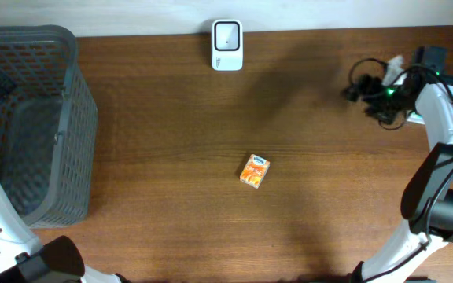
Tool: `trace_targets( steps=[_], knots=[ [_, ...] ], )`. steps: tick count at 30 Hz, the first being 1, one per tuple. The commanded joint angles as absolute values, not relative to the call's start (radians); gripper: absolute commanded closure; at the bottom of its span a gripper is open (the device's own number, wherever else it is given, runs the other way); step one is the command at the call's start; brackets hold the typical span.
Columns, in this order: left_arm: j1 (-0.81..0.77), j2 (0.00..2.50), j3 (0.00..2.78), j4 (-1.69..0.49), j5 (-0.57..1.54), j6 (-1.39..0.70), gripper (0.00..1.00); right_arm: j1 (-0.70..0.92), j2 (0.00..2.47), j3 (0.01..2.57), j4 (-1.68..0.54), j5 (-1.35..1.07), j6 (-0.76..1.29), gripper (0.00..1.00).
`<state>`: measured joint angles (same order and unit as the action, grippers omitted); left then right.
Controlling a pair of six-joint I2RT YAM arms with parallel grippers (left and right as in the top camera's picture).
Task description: Scan the item barcode
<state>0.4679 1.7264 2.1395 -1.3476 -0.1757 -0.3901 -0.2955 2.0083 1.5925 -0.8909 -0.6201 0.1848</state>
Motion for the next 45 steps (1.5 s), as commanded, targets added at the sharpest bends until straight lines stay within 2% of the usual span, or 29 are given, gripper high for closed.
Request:
trace_targets(
  steps=[1, 4, 9, 10, 11, 12, 13, 14, 16, 17, 20, 23, 29, 34, 38, 40, 45],
  knots=[
    [0.474, 1.729, 2.144, -1.349, -0.179, -0.400, 0.01, -0.215, 2.004, 1.587, -1.070, -0.815, 0.015, 0.00],
    [0.474, 1.729, 2.144, -1.349, -0.179, -0.400, 0.01, -0.098, 2.004, 1.586, -1.211, -0.687, -0.146, 0.00],
    [0.474, 1.729, 2.144, -1.349, -0.179, -0.400, 0.01, 0.101, 2.005, 1.554, -1.201, -0.590, -0.126, 0.01],
    [0.474, 1.729, 2.144, -1.349, -0.179, -0.400, 0.01, 0.137, 2.005, 1.544, -1.187, -0.590, -0.101, 0.08],
    [0.474, 1.729, 2.144, -1.349, -0.179, -0.400, 0.01, 0.164, 2.005, 1.539, -1.175, -0.589, -0.079, 0.20],
    [0.474, 1.729, 2.144, -1.349, -0.179, -0.400, 0.01, 0.200, 2.005, 1.530, -1.153, -0.589, -0.037, 0.39],
    [0.474, 1.729, 2.144, -1.349, -0.179, -0.400, 0.01, 0.235, 2.005, 1.523, -1.132, -0.589, 0.013, 0.46],
    [0.474, 1.729, 2.144, -1.349, -0.179, -0.400, 0.01, 0.261, 2.005, 1.515, -1.108, -0.589, 0.057, 0.56],
    [0.474, 1.729, 2.144, -1.349, -0.179, -0.400, 0.01, 0.306, 2.005, 1.494, -1.071, -0.557, 0.156, 0.87],
    [0.474, 1.729, 2.144, -1.349, -0.179, -0.400, 0.01, 0.327, 2.006, 1.481, -1.056, -0.513, 0.210, 0.96],
    [0.474, 1.729, 2.144, -1.349, -0.179, -0.400, 0.01, 0.388, 2.006, 1.434, -1.015, -0.346, 0.343, 0.96],
    [0.474, 1.729, 2.144, -1.349, -0.179, -0.400, 0.01, 0.418, 2.006, 1.389, -0.988, -0.293, 0.432, 0.96],
    [0.474, 1.729, 2.144, -1.349, -0.179, -0.400, 0.01, 0.418, 2.006, 1.357, -0.986, -0.188, 0.455, 0.96],
    [0.474, 1.729, 2.144, -1.349, -0.179, -0.400, 0.01, 0.411, 2.006, 1.329, -0.994, 0.038, 0.455, 0.94],
    [0.474, 1.729, 2.144, -1.349, -0.179, -0.400, 0.01, 0.351, 2.006, 1.329, -1.029, 0.217, 0.454, 0.90],
    [0.474, 1.729, 2.144, -1.349, -0.179, -0.400, 0.01, 0.312, 2.006, 1.329, -1.037, 0.222, 0.454, 0.86],
    [0.474, 1.729, 2.144, -1.349, -0.179, -0.400, 0.01, 0.208, 2.005, 1.330, -1.050, 0.218, 0.453, 0.87]
  ],
)
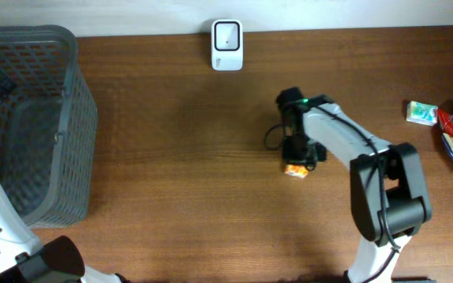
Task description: Scan the item barcode
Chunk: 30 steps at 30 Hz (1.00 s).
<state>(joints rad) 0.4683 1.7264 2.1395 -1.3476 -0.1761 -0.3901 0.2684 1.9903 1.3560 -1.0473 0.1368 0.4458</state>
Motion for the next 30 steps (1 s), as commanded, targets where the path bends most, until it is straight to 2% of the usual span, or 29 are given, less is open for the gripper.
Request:
trace_targets(
  steps=[1, 3, 8, 12, 13, 22, 26, 30],
  knots=[
    [0.474, 1.729, 2.144, -1.349, -0.179, -0.400, 0.01, 0.192, 2.005, 1.330, -1.052, 0.211, 0.451, 0.90],
    [0.474, 1.729, 2.144, -1.349, -0.179, -0.400, 0.01, 0.167, 2.005, 1.346, -1.072, 0.159, 0.397, 0.96],
    [0.474, 1.729, 2.144, -1.349, -0.179, -0.400, 0.01, 0.171, 2.004, 1.470, -1.190, 0.142, 0.363, 0.94],
    [0.474, 1.729, 2.144, -1.349, -0.179, -0.400, 0.01, 0.204, 2.004, 1.539, -1.217, 0.103, 0.353, 0.76],
    [0.474, 1.729, 2.144, -1.349, -0.179, -0.400, 0.01, 0.216, 2.006, 1.536, -1.217, 0.089, 0.344, 0.58],
    [0.474, 1.729, 2.144, -1.349, -0.179, -0.400, 0.01, 0.260, 2.009, 1.377, -1.063, 0.120, 0.356, 0.56],
    [0.474, 1.729, 2.144, -1.349, -0.179, -0.400, 0.01, 0.260, 2.009, 1.352, -1.053, 0.233, 0.413, 0.57],
    [0.474, 1.729, 2.144, -1.349, -0.179, -0.400, 0.01, 0.260, 2.009, 1.351, -1.037, 0.237, 0.413, 0.96]
  ],
)
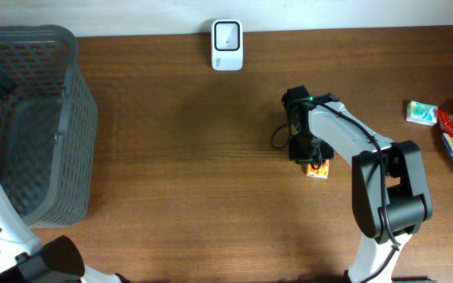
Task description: Scan the item barcode
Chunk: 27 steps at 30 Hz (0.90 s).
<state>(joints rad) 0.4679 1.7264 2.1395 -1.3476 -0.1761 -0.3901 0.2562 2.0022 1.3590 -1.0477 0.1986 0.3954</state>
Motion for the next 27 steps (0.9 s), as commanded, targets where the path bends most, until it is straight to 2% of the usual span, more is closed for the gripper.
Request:
trace_targets(
  steps=[1, 4, 12, 22, 27],
  knots=[
    [0.474, 1.729, 2.144, -1.349, -0.179, -0.400, 0.01, 0.260, 2.009, 1.354, -1.034, 0.228, 0.413, 0.96],
    [0.474, 1.729, 2.144, -1.349, -0.179, -0.400, 0.01, 0.258, 2.009, 1.397, -1.043, 0.092, 0.388, 0.96],
    [0.474, 1.729, 2.144, -1.349, -0.179, -0.400, 0.01, 0.143, 2.009, 1.558, -1.043, -0.697, 0.047, 0.96],
    [0.474, 1.729, 2.144, -1.349, -0.179, -0.400, 0.01, -0.053, 2.071, 1.397, -0.911, -0.977, -0.022, 0.96],
    [0.474, 1.729, 2.144, -1.349, -0.179, -0.400, 0.01, -0.118, 2.078, 1.349, -0.887, -0.973, -0.022, 0.96]
  ],
)
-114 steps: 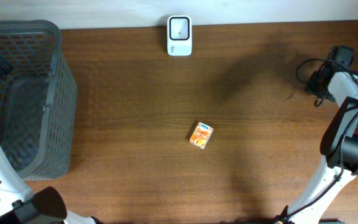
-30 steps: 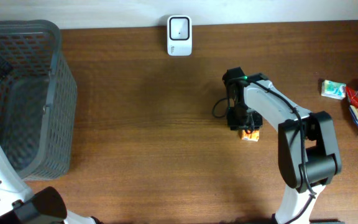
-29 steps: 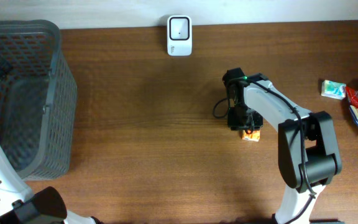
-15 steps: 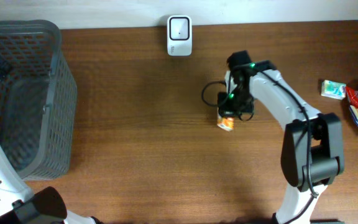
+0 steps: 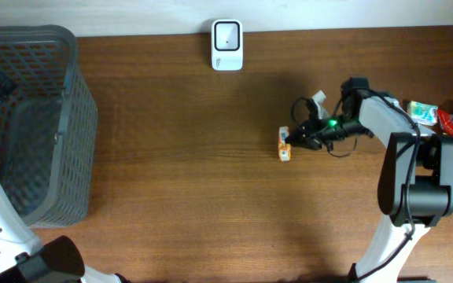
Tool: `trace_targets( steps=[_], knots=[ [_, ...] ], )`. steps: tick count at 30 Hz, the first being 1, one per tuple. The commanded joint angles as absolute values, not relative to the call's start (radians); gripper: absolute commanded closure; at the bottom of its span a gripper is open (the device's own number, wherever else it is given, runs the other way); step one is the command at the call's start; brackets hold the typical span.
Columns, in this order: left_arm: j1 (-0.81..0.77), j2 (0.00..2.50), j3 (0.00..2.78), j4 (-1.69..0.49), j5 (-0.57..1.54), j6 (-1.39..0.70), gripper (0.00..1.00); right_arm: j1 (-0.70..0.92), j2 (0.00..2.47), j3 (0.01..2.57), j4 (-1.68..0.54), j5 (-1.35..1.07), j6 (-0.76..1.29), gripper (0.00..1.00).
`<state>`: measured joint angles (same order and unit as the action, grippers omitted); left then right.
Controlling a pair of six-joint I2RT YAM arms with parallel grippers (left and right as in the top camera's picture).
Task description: Scan the item barcode
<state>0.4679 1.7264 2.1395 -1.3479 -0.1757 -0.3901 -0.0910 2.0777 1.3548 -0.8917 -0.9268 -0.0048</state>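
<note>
The item is a small orange box (image 5: 285,146). It shows as a narrow strip, turned on its edge, right of the table's middle. My right gripper (image 5: 292,144) points left and is shut on the box's right side; a green light glows on its wrist. The white barcode scanner (image 5: 227,45) stands at the table's far edge, up and to the left of the box. My left arm's white link runs up the left edge. Its dark gripper hangs over the basket, with its jaws too dark to read.
A large grey mesh basket (image 5: 75,118) fills the left side of the table. At the far right lie a green-and-white box (image 5: 423,112) and a pile of red packets. My right arm's base (image 5: 415,196) stands at the near right.
The right gripper was pointing down on the box at the table's right middle. Now it points left, and the box is further left and farther back, turned on its edge.
First the orange box lay flat at the table's middle while my right gripper was by the pile at the far right. Then the gripper was on the box, which had shifted right, and later further right. Now it holds the box on edge below the scanner's right.
</note>
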Motion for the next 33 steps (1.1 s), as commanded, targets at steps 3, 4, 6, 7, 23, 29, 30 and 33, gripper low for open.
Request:
trace_targets(
  steps=[3, 4, 6, 7, 23, 29, 30, 33],
  knots=[
    [0.474, 1.729, 2.144, -1.349, -0.179, -0.400, 0.01, -0.103, 2.077, 1.354, -0.890, -0.949, -0.020, 0.93],
    [0.474, 1.729, 2.144, -1.349, -0.179, -0.400, 0.01, -0.088, 2.076, 1.355, -0.891, -0.918, -0.018, 0.88],
    [0.474, 1.729, 2.144, -1.349, -0.179, -0.400, 0.01, -0.044, 2.076, 1.369, -0.902, -0.816, 0.033, 0.81],
    [0.474, 1.729, 2.144, -1.349, -0.179, -0.400, 0.01, -0.020, 2.074, 1.380, -0.902, -0.763, 0.062, 0.80],
    [0.474, 1.729, 2.144, -1.349, -0.179, -0.400, 0.01, 0.059, 2.071, 1.597, -1.017, -0.590, 0.137, 0.01],
    [0.474, 1.729, 2.144, -1.349, -0.179, -0.400, 0.01, 0.079, 2.071, 1.593, -0.991, -0.556, 0.144, 0.01],
    [0.474, 1.729, 2.144, -1.349, -0.179, -0.400, 0.01, 0.082, 2.071, 1.592, -0.997, -0.524, 0.158, 0.01],
    [0.474, 1.729, 2.144, -1.349, -0.179, -0.400, 0.01, 0.093, 2.071, 1.568, -1.018, -0.374, 0.230, 0.01]
  ],
)
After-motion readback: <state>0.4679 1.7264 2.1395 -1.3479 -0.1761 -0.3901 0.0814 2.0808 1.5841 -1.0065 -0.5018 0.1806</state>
